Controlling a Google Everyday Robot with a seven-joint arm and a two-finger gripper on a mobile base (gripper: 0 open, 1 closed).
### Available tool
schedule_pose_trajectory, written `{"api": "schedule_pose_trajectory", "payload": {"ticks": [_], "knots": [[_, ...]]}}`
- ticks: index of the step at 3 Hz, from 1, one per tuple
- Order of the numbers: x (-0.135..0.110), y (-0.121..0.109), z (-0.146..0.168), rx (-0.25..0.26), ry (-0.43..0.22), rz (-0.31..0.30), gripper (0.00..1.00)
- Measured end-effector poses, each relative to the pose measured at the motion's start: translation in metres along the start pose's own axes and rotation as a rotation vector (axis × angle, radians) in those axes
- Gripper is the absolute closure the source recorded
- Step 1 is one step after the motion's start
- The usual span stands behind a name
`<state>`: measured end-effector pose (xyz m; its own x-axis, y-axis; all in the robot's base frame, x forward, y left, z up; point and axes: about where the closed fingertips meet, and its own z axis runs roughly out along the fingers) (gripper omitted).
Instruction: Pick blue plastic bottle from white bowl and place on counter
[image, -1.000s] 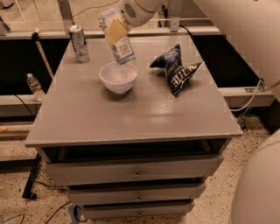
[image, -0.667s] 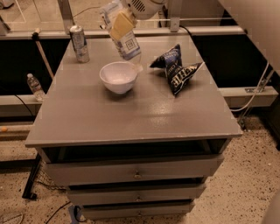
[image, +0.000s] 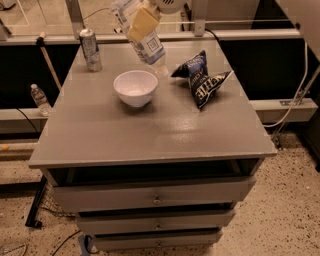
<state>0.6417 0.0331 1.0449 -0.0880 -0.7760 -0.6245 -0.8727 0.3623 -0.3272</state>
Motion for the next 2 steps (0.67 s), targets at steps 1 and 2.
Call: {"api": "schedule_pose_trajectory", "payload": {"ticks": [1, 2], "knots": [[0.0107, 0.0229, -0.0028, -0.093, 0.075, -0.093, 1.0], [0.0111, 0.0254, -0.003, -0.099, 0.083, -0.098, 1.0]]}}
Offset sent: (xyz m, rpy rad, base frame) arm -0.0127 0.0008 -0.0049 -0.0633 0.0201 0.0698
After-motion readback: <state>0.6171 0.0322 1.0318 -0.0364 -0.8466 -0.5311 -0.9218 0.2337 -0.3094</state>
